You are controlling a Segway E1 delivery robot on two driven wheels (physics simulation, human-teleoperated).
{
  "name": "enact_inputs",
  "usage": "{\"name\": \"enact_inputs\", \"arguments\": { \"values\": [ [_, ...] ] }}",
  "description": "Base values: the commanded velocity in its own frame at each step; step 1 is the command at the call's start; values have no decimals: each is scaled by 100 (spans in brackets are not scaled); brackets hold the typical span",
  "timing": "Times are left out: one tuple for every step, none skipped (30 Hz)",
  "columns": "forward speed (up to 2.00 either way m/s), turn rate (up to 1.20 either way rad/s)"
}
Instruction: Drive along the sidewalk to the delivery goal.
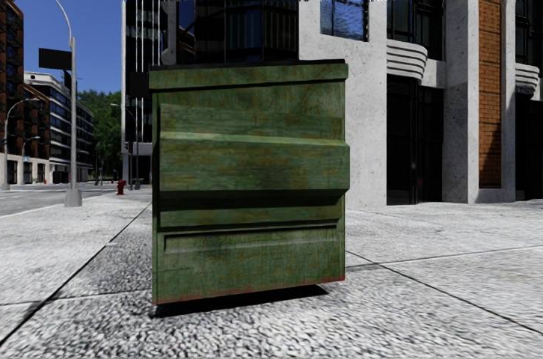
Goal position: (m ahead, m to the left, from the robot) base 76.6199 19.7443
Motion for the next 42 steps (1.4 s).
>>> {"name": "enact_inputs", "arguments": {
  "values": [
    [69,-61],
    [69,-61],
    [73,-61],
    [75,-61],
    [75,-61],
    [75,-62],
    [76,-64],
    [76,-64],
    [76,-65],
    [76,-66],
    [76,-66],
    [76,-67],
    [76,-69],
    [76,-69],
    [76,-70],
    [76,-74],
    [76,-77],
    [76,-79],
    [76,-79],
    [76,-79],
    [76,-79],
    [76,-79],
    [76,-79],
    [76,-79],
    [76,-79],
    [76,-79],
    [76,-79],
    [76,-79],
    [76,-79],
    [76,-79],
    [80,-79],
    [82,-79],
    [84,-79],
    [84,-79],
    [84,-79],
    [84,-79],
    [85,-79],
    [89,-79],
    [94,-78],
    [99,-77],
    [106,-77],
    [106,-77]
  ]
}}
